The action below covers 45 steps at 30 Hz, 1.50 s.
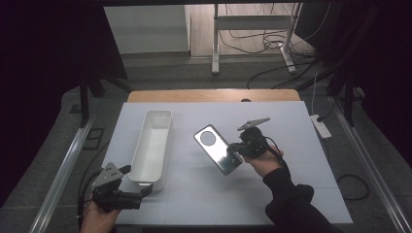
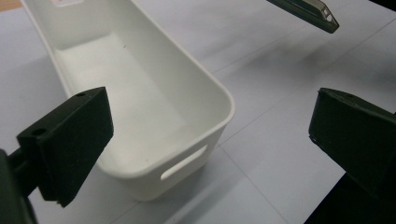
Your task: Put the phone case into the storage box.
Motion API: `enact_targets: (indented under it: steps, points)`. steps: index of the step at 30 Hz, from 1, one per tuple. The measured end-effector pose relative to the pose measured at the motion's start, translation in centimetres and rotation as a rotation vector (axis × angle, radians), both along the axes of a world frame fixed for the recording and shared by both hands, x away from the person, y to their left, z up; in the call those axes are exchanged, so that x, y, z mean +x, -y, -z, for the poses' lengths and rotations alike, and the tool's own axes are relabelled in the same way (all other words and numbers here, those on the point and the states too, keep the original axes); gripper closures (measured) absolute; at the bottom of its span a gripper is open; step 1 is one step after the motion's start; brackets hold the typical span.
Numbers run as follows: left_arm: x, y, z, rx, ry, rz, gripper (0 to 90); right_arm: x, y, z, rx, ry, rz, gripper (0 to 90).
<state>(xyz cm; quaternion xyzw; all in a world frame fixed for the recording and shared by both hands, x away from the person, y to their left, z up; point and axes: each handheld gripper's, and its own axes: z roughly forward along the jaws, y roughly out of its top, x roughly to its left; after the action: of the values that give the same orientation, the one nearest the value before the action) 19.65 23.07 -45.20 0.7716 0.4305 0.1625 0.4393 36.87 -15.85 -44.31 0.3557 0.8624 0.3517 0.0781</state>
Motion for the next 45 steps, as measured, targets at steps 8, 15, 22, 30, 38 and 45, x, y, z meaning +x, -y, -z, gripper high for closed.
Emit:
enact_targets:
  steps: [8, 15, 22, 30, 38, 45]
  points:
    - [1.9, 1.5, -0.6, -0.006, 0.009, 0.040, 0.2, -0.3, 0.8, -0.4, 0.017, 0.022, 0.011, 88.7]
    - [3.6, 3.2, -1.0, -0.022, 0.030, 0.079, 0.1, -0.4, 1.2, -0.9, 0.037, 0.034, 0.021, 88.7]
    - [5.4, 4.5, -1.3, -0.048, 0.031, 0.103, 0.1, -0.4, 1.5, -1.4, 0.061, 0.048, 0.031, 88.7]
    - [7.0, 6.1, -1.5, -0.039, 0.027, 0.136, 0.1, -0.4, 1.7, -1.7, 0.073, 0.056, 0.034, 88.7]
    - [8.4, 7.2, -1.6, -0.046, 0.010, 0.156, 0.0, -0.6, 1.7, -2.0, 0.079, 0.065, 0.040, 88.7]
    - [9.5, 8.0, -1.9, -0.046, -0.001, 0.170, 0.0, -0.7, 1.5, -2.0, 0.077, 0.072, 0.038, 88.7]
